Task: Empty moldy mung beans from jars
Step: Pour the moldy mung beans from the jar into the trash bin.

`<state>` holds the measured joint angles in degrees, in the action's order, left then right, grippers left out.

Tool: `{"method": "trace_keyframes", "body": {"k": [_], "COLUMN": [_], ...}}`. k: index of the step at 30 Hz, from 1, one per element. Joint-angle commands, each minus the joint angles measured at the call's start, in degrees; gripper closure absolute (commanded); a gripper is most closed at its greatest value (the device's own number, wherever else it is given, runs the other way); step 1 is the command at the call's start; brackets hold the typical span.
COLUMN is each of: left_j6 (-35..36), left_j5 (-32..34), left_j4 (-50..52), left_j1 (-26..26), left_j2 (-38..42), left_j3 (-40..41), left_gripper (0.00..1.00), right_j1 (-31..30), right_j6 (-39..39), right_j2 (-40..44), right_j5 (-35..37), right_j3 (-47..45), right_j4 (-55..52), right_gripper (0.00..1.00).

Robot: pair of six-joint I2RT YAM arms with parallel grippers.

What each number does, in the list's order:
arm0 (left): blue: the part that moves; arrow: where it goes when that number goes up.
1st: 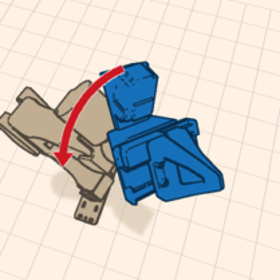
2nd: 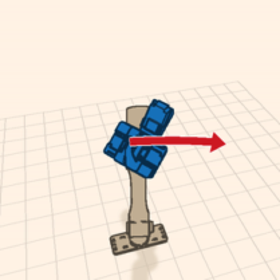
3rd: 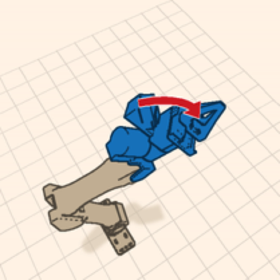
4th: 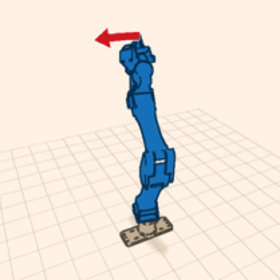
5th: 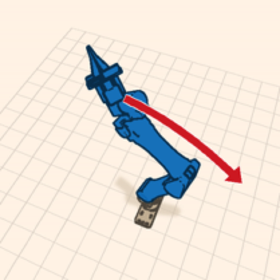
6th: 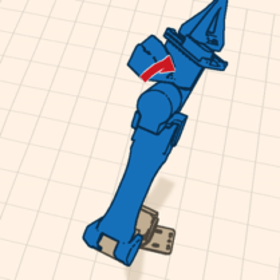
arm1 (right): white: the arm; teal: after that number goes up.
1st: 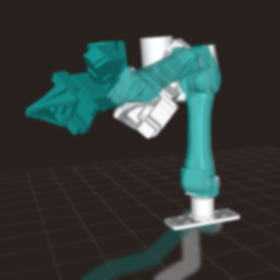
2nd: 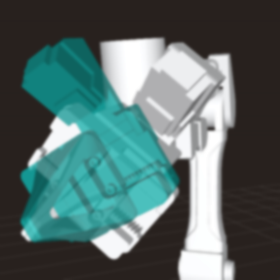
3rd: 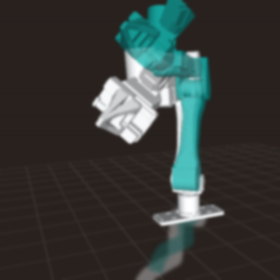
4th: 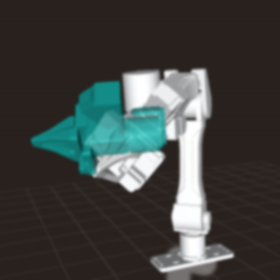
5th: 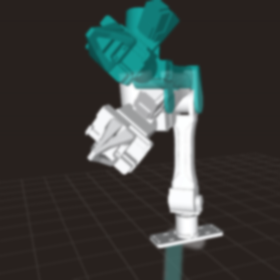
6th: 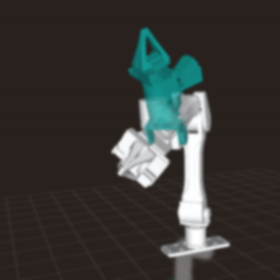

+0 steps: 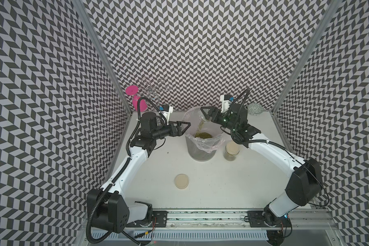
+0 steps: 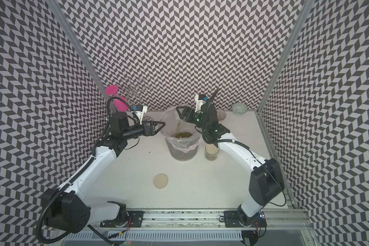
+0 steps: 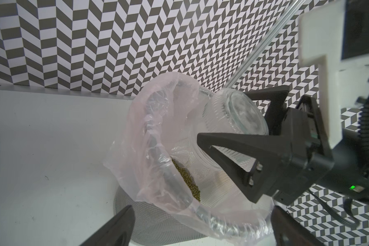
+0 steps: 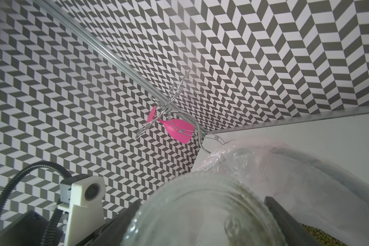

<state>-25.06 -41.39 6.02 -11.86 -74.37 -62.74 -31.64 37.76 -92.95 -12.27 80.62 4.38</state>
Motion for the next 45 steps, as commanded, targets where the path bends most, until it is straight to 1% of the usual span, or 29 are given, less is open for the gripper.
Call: {"method": "trace_keyframes", "body": {"k": [1,4,11,17,22,29,31,36,45], "left_j6": [-0.1,-0.1,-0.5,0.2,0.1,-0.3,-0.6,-0.8,-0.5], "left_j5": [1.1,1.8,3.4,4.3,4.6,5.0,5.0,4.9,4.8], "left_j4": [-1.4,-1.4,-1.7,-0.5,-0.6,-1.3,-1.5,-1.8,-0.8], "left_j1": [0.4,0.5,0.6,0.6,0.6,0.6,0.6,0.7,0.7], "left_j2": [2.5,3.3,5.6,7.0,8.2,9.9,10.5,12.1,14.4], "left_j3": [1.0,1.7,3.8,4.8,5.9,7.8,8.4,9.5,10.8], "left_gripper": [0.00,0.00,0.00,0.00,0.00,0.00,0.00,0.00,0.00], "right_j1": [-1.6,-3.0,-7.0,-10.1,-13.5,-16.2,-17.0,-17.7,-19.6], "right_j6": [-8.9,-13.5,-24.3,-32.8,-40.0,-43.2,-44.0,-43.8,-44.8], "right_j2": [-1.1,-2.2,-4.7,-7.0,-9.7,-12.3,-13.8,-18.3,-21.2], "right_j5": [2.7,4.5,11.8,20.7,31.5,40.1,43.3,47.7,54.8], "right_j3": [4.0,6.6,12.4,17.8,22.7,27.8,30.3,36.9,39.9], "right_j4": [-2.9,-6.4,-14.2,-20.8,-27.1,-33.6,-36.5,-43.8,-47.5], "right_gripper": [0.30,0.30,0.31,0.31,0.30,0.30,0.30,0.28,0.28]}}
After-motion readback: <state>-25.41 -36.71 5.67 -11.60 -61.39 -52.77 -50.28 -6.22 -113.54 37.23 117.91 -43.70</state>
